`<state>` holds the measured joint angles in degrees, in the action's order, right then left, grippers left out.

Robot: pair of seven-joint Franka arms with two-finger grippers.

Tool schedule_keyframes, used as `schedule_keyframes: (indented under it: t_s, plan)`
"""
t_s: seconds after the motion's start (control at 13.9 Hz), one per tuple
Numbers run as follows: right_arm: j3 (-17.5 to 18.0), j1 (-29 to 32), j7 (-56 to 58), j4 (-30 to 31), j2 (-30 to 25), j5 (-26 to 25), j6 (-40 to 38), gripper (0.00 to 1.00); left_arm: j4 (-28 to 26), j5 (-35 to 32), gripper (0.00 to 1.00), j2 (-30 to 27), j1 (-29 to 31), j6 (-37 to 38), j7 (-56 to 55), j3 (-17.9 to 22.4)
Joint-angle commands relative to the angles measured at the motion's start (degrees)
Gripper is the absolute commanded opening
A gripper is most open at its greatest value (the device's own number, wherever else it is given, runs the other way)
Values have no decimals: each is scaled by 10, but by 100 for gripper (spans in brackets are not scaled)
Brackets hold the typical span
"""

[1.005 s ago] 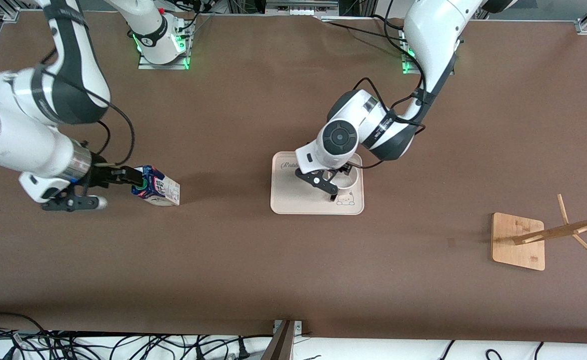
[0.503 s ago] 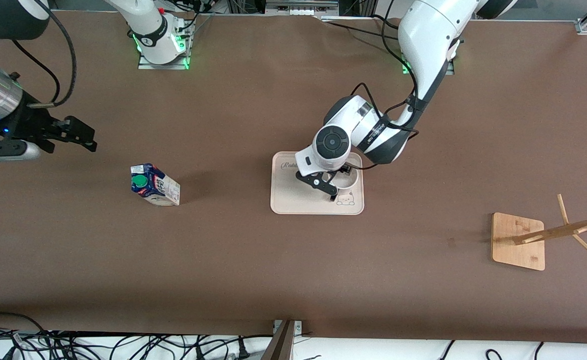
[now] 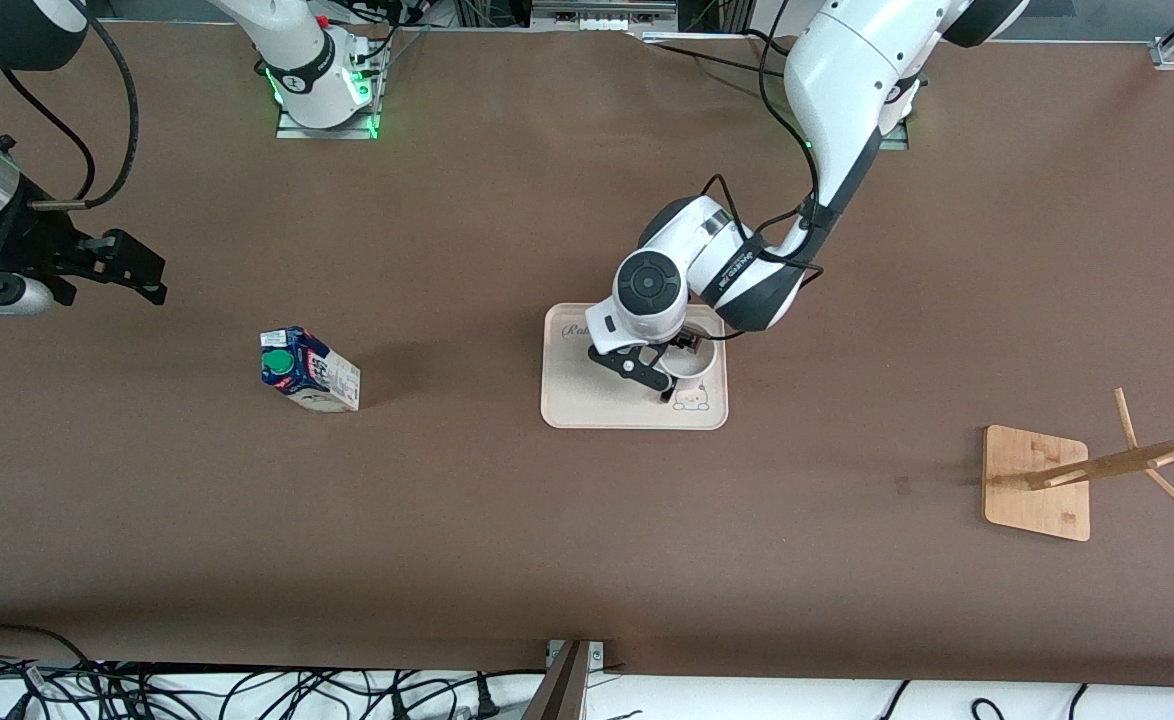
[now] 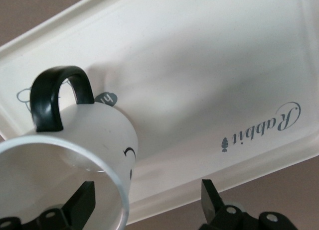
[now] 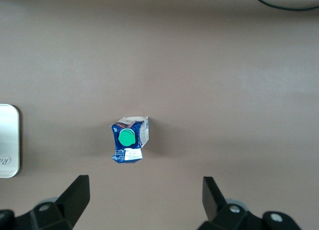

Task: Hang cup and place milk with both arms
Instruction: 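Lift the white mug by its rim with the left gripper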

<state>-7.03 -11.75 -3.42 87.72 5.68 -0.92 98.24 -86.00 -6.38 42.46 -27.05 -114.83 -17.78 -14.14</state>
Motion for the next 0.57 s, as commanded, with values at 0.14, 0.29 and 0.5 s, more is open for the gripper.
schedule_keyframes:
  t_s: [0.14,0.29,0.5]
  plan:
    - [-2,-2,1,-15,7,-8,-6,100,2,-15,0,-3,-3,-3,-24,5]
    - [-1,-2,1,-15,7,-8,-5,100,5,-14,0,-3,-4,-2,-36,5]
    - [0,-3,0,-15,6,-8,-7,100,5,-15,0,-1,-3,-4,-36,6]
